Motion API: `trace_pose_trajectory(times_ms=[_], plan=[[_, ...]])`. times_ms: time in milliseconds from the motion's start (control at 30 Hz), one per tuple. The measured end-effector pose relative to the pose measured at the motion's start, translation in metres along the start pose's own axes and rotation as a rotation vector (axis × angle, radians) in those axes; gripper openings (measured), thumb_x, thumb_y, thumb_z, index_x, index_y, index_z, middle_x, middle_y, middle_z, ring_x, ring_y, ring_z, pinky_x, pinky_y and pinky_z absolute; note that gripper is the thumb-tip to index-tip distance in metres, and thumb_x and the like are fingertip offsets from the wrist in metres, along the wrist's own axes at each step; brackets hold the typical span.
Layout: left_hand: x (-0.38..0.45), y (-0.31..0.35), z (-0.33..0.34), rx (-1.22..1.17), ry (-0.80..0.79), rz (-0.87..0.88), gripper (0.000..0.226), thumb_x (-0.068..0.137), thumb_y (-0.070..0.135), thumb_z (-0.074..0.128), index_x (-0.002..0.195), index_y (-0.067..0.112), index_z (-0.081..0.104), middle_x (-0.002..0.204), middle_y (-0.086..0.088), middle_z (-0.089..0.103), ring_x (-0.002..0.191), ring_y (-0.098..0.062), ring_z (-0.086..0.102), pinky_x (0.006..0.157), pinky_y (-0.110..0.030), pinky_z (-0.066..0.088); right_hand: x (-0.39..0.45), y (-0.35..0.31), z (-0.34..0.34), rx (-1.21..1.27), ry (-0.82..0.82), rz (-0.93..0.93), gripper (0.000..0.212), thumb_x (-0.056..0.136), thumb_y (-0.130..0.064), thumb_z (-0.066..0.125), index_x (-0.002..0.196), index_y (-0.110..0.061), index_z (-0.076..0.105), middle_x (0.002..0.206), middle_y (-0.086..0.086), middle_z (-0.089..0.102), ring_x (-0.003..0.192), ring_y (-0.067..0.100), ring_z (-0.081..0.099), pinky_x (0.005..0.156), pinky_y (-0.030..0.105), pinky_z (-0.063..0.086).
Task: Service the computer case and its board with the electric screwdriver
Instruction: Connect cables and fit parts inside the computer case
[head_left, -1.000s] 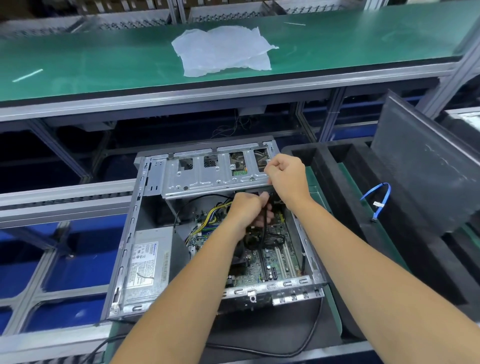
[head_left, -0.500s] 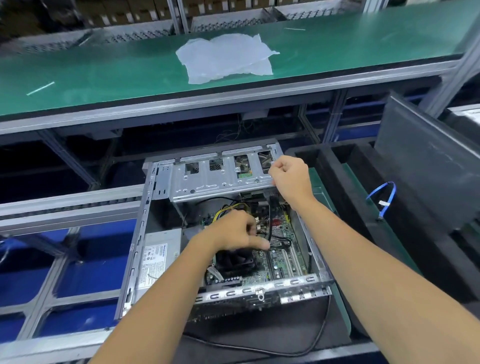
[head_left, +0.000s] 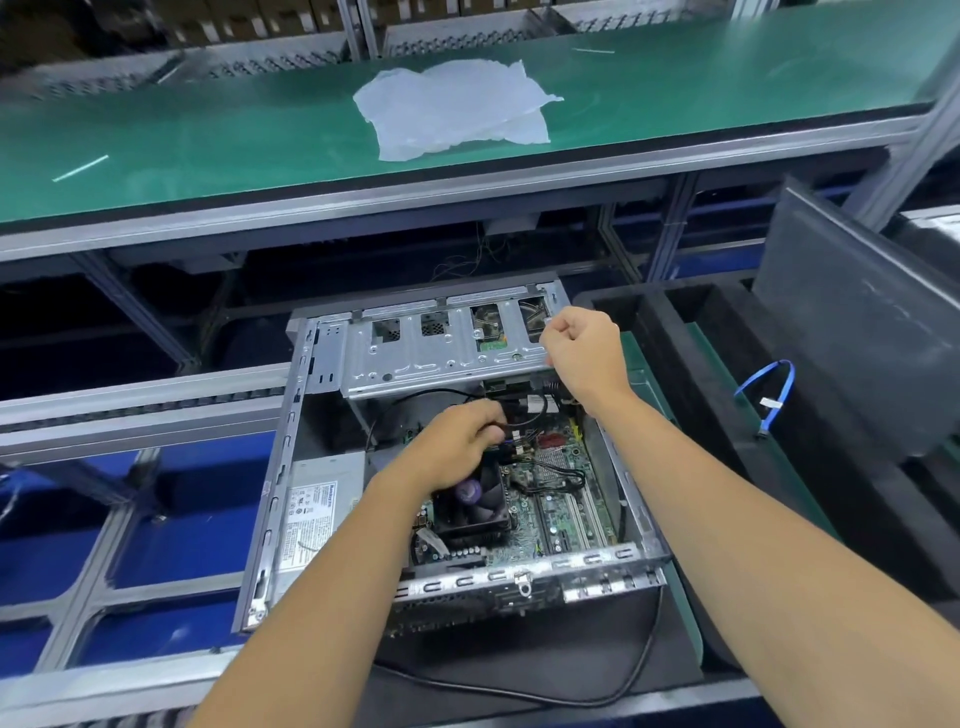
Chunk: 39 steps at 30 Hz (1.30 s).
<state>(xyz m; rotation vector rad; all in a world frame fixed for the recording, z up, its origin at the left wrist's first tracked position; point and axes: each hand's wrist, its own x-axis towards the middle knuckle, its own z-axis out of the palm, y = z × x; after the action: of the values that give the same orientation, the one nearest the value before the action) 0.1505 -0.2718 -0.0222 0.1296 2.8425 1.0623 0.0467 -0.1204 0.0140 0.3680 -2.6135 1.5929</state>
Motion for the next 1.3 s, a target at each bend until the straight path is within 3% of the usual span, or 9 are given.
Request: trace_pose_trajectory(times_ms=[100,267,433,533,700,933,1033,1200,1300], plan=[[0.003,-0.009,0.0,0.095,-0.076,0.01,0.016,0.086,0.022,0.066,0.079,0.018,0.052,0.124,0.005,0.053,0.113,-0.015,0.046,0.09,-0.03,0.037,0.0,0.0,0.0,-0.004,0.0,-0.005,0.014,0.085,0.0,0.055,0.073,0.004,0.06,0.072,0.025,0.064,0.076,0.042,0.065,0.065,0.04,0.054],[0.006,-0.008,0.002,0.159,-0.021,-0.001,0.038,0.074,0.03,0.078,0.06,0.019,0.044,0.123,0.005,0.056,0.105,-0.01,0.048,0.081,-0.024,0.033,0.0,0.0,0.0,-0.009,-0.003,0.01,0.014,0.085,-0.001,0.055,0.074,0.003,0.062,0.073,0.025,0.066,0.064,0.025,0.056,0.067,0.04,0.053],[0.008,-0.002,0.007,0.14,0.014,-0.076,0.048,0.081,0.031,0.07,0.056,0.019,0.032,0.06,-0.004,0.051,0.06,-0.022,0.049,0.052,-0.029,0.033,0.0,-0.001,-0.001,-0.001,-0.007,0.017,0.014,0.085,-0.002,0.056,0.074,0.003,0.061,0.072,0.025,0.065,0.072,0.04,0.063,0.069,0.04,0.054],[0.009,0.001,0.01,0.106,-0.076,-0.121,0.026,0.081,0.012,0.064,0.082,0.027,0.043,0.069,-0.001,0.053,0.061,-0.019,0.047,0.05,-0.026,0.032,0.0,0.0,-0.001,-0.003,-0.011,0.016,0.014,0.084,-0.002,0.056,0.071,0.0,0.061,0.07,0.023,0.065,0.066,0.032,0.061,0.069,0.04,0.054],[0.011,0.001,0.009,0.185,-0.094,-0.136,0.063,0.074,-0.005,0.046,0.131,0.022,0.044,0.121,-0.005,0.054,0.108,-0.025,0.053,0.086,-0.04,0.045,0.0,-0.001,-0.001,0.0,-0.012,0.008,0.014,0.083,-0.002,0.055,0.071,0.002,0.06,0.069,0.025,0.064,0.062,0.023,0.052,0.066,0.041,0.053],[0.007,0.0,0.004,0.227,-0.12,-0.102,0.074,0.074,-0.011,0.039,0.132,0.034,0.043,0.128,-0.001,0.051,0.109,-0.027,0.051,0.084,-0.047,0.047,-0.001,-0.001,-0.001,0.008,-0.009,-0.002,0.016,0.084,-0.001,0.055,0.069,0.001,0.059,0.067,0.024,0.063,0.06,0.022,0.05,0.065,0.041,0.053],[0.008,-0.001,0.0,0.185,-0.141,-0.134,0.053,0.076,-0.004,0.047,0.122,0.02,0.053,0.111,-0.003,0.041,0.108,-0.027,0.046,0.084,-0.038,0.042,0.0,-0.001,-0.002,0.003,-0.007,-0.006,0.016,0.084,-0.001,0.055,0.069,0.002,0.059,0.068,0.024,0.063,0.061,0.022,0.049,0.066,0.041,0.053],[0.0,-0.003,-0.018,-0.237,-0.441,-0.307,0.081,0.068,0.047,0.062,0.142,0.026,0.035,0.134,0.005,0.036,0.125,-0.012,0.035,0.098,-0.03,0.03,-0.001,-0.002,-0.001,0.001,-0.016,-0.001,0.017,0.084,0.0,0.055,0.067,0.0,0.058,0.065,0.022,0.061,0.06,0.02,0.049,0.062,0.035,0.047],[0.003,-0.003,-0.02,-0.405,-0.255,-0.412,0.041,0.095,0.048,0.04,0.125,0.027,0.058,0.123,0.011,0.058,0.116,-0.01,0.05,0.098,-0.031,0.035,-0.001,-0.002,-0.002,0.018,-0.022,0.004,0.023,0.084,0.001,0.055,0.062,-0.009,0.055,0.061,0.014,0.058,0.059,0.018,0.047,0.061,0.027,0.042]])
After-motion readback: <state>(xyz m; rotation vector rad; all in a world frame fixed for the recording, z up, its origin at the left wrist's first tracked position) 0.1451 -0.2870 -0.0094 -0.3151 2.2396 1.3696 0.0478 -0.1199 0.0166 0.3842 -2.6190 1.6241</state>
